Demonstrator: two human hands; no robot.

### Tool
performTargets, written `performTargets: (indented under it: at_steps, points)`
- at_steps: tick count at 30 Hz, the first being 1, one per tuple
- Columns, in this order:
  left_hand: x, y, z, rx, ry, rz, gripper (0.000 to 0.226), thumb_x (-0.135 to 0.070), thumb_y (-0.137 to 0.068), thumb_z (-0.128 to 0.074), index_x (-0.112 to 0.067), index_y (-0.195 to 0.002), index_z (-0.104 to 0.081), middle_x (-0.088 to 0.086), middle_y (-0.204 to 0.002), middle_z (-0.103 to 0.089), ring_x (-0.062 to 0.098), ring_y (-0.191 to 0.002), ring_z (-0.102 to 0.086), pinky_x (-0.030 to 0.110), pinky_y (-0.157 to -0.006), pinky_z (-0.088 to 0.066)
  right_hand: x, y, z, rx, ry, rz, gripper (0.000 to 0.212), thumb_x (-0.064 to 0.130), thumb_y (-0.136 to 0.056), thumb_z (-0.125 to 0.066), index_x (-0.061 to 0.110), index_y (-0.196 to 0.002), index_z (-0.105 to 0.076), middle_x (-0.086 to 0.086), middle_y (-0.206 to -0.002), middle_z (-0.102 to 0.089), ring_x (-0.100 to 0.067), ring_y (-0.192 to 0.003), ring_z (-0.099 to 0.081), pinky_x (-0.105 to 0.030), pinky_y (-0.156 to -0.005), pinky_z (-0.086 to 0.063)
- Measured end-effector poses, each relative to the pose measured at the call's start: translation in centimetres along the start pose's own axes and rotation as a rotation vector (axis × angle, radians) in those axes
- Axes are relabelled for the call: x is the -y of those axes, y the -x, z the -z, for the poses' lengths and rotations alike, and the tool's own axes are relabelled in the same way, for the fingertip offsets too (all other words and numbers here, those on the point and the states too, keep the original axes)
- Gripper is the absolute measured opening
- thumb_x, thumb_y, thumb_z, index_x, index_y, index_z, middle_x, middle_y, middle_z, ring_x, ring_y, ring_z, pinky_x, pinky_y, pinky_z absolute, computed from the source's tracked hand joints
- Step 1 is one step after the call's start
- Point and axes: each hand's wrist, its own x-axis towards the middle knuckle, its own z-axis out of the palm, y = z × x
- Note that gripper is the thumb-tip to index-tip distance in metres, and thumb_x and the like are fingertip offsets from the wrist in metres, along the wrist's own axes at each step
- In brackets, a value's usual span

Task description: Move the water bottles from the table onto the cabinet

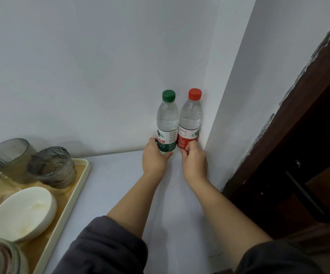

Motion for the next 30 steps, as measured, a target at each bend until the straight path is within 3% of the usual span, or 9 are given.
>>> performTargets:
  at_steps: [2,5,7,9,13,19,26,30]
  points:
    - [0.0,1.3,0.1,0.009,-0.072,0.031,0.067,-0.023,-0.079,-0.076,-0.007,-0.134,-0.041,0.009,-0.133,-0.052,0.025,-0.122,-0.051,0.031,-0.088,-0.042,-0.3,1.3,0.8,0.076,-0.010,0.072,0.020,0.014,-0.090,-0.065,0.003,-0.104,-0.056,-0.017,-0.107,-0.063,-0.035,-0.096,-0.061,-0.039,-0.077,-0.049]
    - [0.6,4.4,1.4,0.007,-0.320,0.040,0.083,-0.039,-0.085,-0.067,-0.009,-0.148,-0.022,0.009,-0.150,-0.033,0.026,-0.141,-0.028,0.037,-0.105,-0.035,-1.0,3.8,2.4,0.167,0.082,0.206,0.036,0.020,-0.088,-0.068,0.004,-0.119,-0.056,-0.016,-0.120,-0.058,-0.034,-0.114,-0.054,-0.043,-0.094,-0.046]
    - [1.2,7.4,3.0,0.012,-0.523,0.019,0.085,-0.049,-0.089,-0.056,-0.009,-0.151,-0.013,0.012,-0.159,-0.016,0.029,-0.147,-0.009,0.041,-0.116,-0.020,-1.3,5.8,3.8,0.254,0.228,0.268,0.050,0.032,-0.091,-0.062,0.009,-0.134,-0.048,-0.013,-0.139,-0.046,-0.033,-0.131,-0.040,-0.042,-0.105,-0.037]
    - [1.8,10.9,4.7,0.009,-0.632,0.024,0.082,-0.054,-0.093,-0.045,-0.013,-0.153,-0.007,0.011,-0.162,-0.003,0.030,-0.148,0.003,0.045,-0.119,-0.008,-1.2,7.8,5.2,0.357,0.369,0.320,0.063,0.044,-0.095,-0.052,0.018,-0.148,-0.032,-0.009,-0.158,-0.024,-0.031,-0.147,-0.016,-0.044,-0.116,-0.022]
    - [2.9,18.9,7.9,-0.045,-0.720,0.055,0.079,-0.060,-0.095,-0.030,-0.019,-0.154,0.001,0.009,-0.162,0.008,0.029,-0.148,0.014,0.046,-0.119,0.001,-0.1,12.5,7.1,0.548,0.391,0.472,0.072,0.055,-0.097,-0.040,0.028,-0.156,-0.008,-0.005,-0.165,0.006,-0.029,-0.150,0.014,-0.051,-0.119,0.003]
    - [5.7,30.7,12.0,-0.246,-0.767,0.212,0.082,-0.069,-0.088,-0.013,-0.020,-0.154,-0.011,0.008,-0.162,-0.003,0.028,-0.148,0.007,0.045,-0.116,0.000,3.1,20.1,7.6,0.769,0.383,0.809,0.074,0.059,-0.097,-0.033,0.034,-0.155,0.004,-0.002,-0.163,0.018,-0.028,-0.147,0.025,-0.052,-0.117,0.012]
    - [8.9,44.5,14.4,-0.400,-0.778,0.557,0.076,-0.065,-0.090,-0.022,-0.020,-0.151,-0.019,0.011,-0.159,-0.021,0.032,-0.147,-0.012,0.052,-0.114,-0.018,5.4,30.6,6.1,0.973,0.304,1.256,0.076,0.067,-0.087,-0.006,0.035,-0.154,0.005,-0.001,-0.163,0.018,-0.026,-0.146,0.027,-0.047,-0.111,0.021]
    - [10.6,52.5,14.6,-0.470,-0.750,0.784,0.075,-0.063,-0.090,-0.026,-0.016,-0.148,-0.029,0.013,-0.156,-0.027,0.034,-0.145,-0.018,0.058,-0.111,-0.026,6.3,37.3,4.7,1.088,0.334,1.459,0.080,0.069,-0.081,0.001,0.036,-0.153,0.010,-0.001,-0.162,0.023,-0.026,-0.143,0.033,-0.049,-0.109,0.025]
